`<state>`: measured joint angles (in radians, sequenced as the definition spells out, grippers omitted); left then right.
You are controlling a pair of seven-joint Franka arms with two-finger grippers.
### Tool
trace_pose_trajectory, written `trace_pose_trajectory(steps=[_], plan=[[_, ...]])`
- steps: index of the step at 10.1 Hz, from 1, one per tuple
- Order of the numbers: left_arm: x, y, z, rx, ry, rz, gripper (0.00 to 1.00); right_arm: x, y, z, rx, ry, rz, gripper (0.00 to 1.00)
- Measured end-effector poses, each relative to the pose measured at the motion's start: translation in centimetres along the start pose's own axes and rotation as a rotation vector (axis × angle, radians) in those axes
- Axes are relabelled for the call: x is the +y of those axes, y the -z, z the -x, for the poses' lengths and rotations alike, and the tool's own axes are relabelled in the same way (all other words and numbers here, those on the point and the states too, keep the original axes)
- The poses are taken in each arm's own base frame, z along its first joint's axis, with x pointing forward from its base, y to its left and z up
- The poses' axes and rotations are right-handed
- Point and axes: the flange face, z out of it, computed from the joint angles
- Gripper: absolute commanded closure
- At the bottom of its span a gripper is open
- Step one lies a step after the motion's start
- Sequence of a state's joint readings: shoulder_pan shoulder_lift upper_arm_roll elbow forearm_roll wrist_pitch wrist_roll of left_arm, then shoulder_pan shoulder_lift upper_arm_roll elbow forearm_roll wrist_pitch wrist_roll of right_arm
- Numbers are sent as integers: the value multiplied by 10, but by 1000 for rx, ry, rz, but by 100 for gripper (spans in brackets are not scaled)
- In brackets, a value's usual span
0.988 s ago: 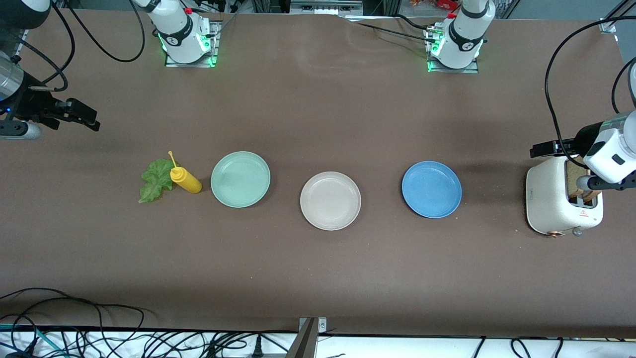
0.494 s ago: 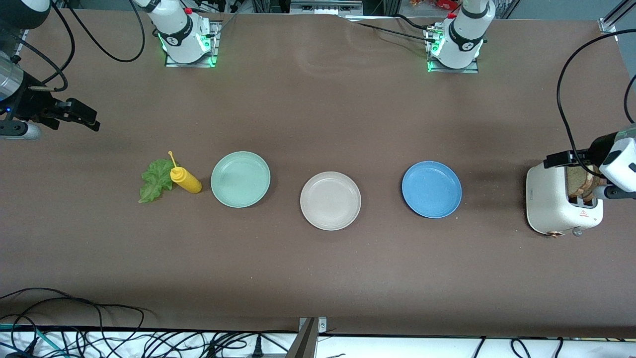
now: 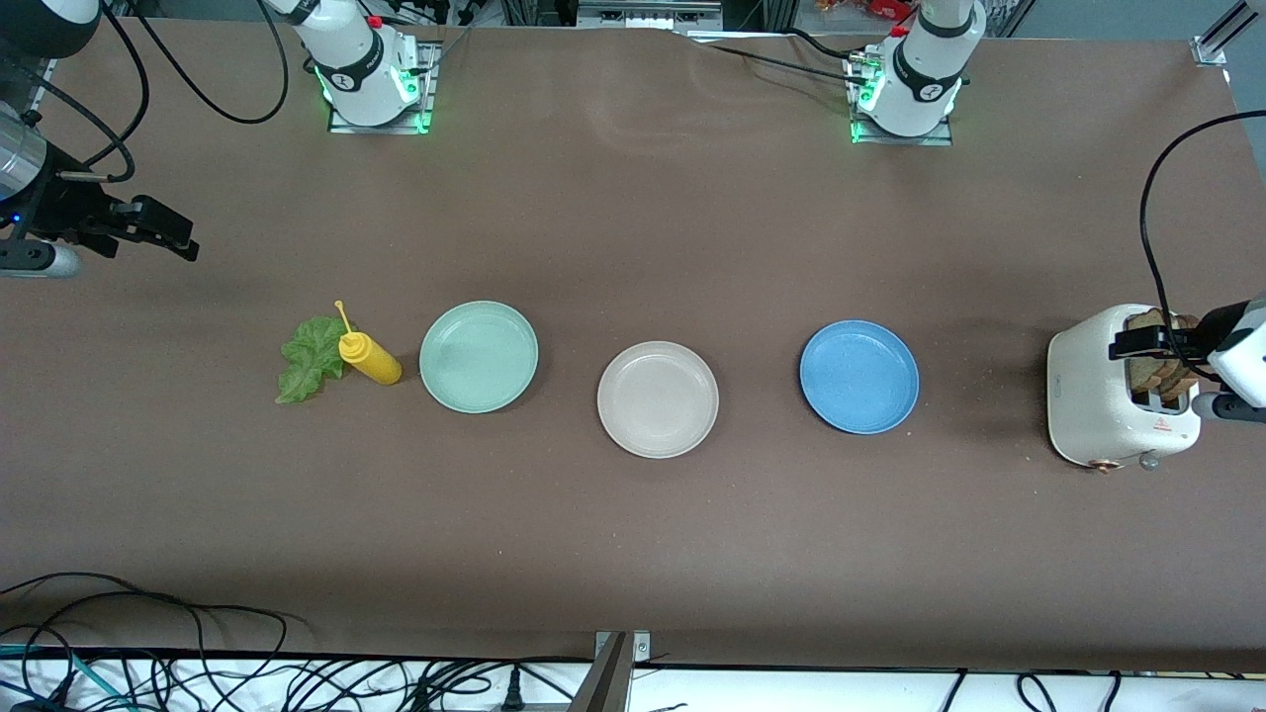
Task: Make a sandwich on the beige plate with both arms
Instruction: 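Move the left gripper over the toaster toward the bread slices, then lower the left gripper and grasp one bread slice in the toaster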
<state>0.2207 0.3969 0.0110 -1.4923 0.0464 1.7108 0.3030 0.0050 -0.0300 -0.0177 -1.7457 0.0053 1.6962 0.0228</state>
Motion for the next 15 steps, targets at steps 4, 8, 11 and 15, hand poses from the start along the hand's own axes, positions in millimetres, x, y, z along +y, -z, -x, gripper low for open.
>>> trace_pose_trajectory(steps=[4,8,11,15], plan=[[-22,-16,3,-17,14,12,0,0,0,0,-3,-1,0,0],[-36,-29,6,0,14,10,0,0,0,0,-4,-2,0,0],[-38,-43,8,6,5,11,0,0,0,0,-4,-2,0,0],[-31,-56,20,25,-1,5,0,0,0,1,-5,-2,0,0]])
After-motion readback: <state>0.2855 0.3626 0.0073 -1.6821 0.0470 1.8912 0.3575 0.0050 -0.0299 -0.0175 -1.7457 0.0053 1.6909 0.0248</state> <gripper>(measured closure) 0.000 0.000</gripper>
